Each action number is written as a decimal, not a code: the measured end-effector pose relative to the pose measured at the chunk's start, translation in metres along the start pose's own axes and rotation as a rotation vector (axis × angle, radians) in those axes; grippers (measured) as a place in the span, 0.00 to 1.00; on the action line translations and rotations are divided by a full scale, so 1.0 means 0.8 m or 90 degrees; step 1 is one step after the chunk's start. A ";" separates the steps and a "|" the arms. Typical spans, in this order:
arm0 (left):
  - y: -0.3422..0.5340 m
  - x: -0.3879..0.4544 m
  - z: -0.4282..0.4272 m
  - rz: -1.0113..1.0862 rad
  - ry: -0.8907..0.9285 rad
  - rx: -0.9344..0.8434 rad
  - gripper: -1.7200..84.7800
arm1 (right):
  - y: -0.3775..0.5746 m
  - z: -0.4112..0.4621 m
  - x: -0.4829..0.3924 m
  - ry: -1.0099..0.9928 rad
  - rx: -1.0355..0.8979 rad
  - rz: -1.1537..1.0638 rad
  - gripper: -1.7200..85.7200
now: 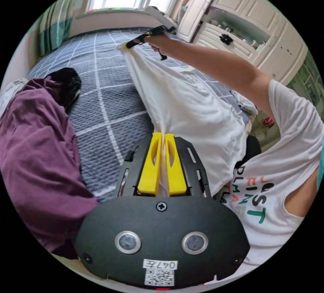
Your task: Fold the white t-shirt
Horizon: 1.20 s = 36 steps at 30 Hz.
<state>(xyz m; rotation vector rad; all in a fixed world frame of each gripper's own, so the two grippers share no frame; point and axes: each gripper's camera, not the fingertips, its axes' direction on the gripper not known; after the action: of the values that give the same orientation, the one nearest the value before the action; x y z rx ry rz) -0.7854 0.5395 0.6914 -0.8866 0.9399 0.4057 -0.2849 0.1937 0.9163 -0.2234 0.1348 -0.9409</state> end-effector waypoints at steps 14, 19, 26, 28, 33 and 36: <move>0.014 -0.099 -0.048 -0.099 -0.150 0.143 0.10 | -0.032 0.078 0.106 -0.108 0.138 -0.017 0.10; -0.020 -0.092 -0.051 -0.039 -0.057 0.188 0.01 | 0.078 0.039 0.228 -0.012 0.018 -0.001 0.03; -0.086 -0.092 0.007 -0.014 0.041 0.103 0.01 | 0.224 0.130 0.317 -0.071 -0.132 0.044 0.02; -0.101 -0.097 0.022 -0.019 0.031 0.071 0.01 | 0.227 0.161 0.344 -0.099 -0.151 0.071 0.02; -0.148 -0.134 0.054 -0.068 0.022 -0.010 0.01 | 0.212 0.216 0.435 -0.180 -0.150 0.173 0.01; -0.174 -0.151 0.059 -0.075 0.017 -0.025 0.01 | 0.202 0.242 0.487 -0.251 -0.167 0.220 0.01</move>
<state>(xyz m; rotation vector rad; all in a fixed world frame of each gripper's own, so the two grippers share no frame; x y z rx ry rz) -0.7365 0.5028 0.8715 -0.9798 0.9023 0.3126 0.1099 -0.0055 1.0571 -0.6038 -0.0673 -0.5197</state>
